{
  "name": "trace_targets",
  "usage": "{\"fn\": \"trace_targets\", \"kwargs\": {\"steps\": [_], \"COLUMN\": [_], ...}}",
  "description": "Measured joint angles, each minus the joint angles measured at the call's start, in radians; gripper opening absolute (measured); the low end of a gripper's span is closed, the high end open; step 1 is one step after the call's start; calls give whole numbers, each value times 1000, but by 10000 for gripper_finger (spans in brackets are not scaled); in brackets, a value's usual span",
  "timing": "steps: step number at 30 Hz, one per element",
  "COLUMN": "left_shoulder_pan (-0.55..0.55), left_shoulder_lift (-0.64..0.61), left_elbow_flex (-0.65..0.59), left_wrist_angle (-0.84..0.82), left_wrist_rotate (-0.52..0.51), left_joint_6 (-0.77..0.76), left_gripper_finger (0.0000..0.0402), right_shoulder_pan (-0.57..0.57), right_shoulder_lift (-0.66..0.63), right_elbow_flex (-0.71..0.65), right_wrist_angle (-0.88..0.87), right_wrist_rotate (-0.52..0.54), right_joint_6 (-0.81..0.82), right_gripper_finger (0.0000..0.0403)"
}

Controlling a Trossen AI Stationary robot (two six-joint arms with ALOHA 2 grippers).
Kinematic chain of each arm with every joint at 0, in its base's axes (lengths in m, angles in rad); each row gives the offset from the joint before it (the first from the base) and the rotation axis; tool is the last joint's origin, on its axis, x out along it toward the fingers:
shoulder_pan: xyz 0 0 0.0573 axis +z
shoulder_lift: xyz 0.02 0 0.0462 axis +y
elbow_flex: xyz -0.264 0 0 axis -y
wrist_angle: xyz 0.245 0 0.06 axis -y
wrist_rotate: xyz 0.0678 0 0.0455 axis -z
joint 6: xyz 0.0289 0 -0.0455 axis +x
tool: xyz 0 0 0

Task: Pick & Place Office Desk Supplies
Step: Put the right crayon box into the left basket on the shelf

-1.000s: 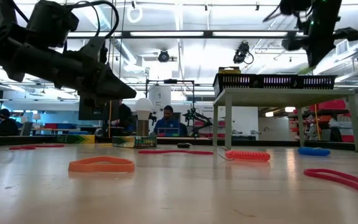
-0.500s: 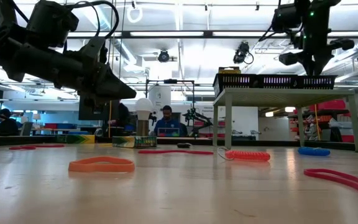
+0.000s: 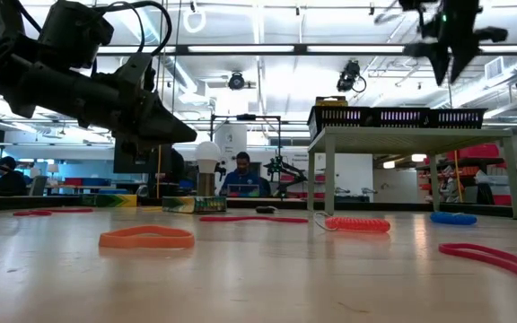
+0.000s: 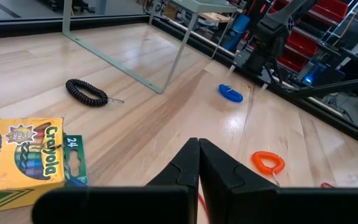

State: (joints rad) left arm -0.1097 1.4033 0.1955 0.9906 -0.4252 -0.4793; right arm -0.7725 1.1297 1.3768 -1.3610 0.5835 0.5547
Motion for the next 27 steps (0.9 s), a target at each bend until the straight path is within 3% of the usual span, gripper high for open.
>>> {"fn": "trace_targets", "kwargs": {"steps": [4,8,14,18,23,27], "left_shoulder_pan": [0,0,0,0,33,40], "left_shoulder_lift": [0,0,0,0,-1,0], "left_elbow_flex": [0,0,0,0,33,63], "left_wrist_angle": [0,0,0,0,15,9], "left_wrist_rotate": [0,0,0,0,42,40], "left_joint_6": [0,0,0,0,0,-1], "left_gripper_finger": [11,11,11,11,11,11], "right_shoulder_pan": [108,303,649,818,906,924], "right_shoulder_lift": [-5,-40,-83,-76,-68,-68], "right_elbow_flex": [71,23,-176,-311,-455,-518], "right_wrist_angle": [20,77,317,559,863,983], "right_wrist_rotate": [-63,-138,-78,-43,-36,-36], "right_joint_6": [-4,100,256,243,188,165], "right_gripper_finger": [65,9,11,5,10,5]}}
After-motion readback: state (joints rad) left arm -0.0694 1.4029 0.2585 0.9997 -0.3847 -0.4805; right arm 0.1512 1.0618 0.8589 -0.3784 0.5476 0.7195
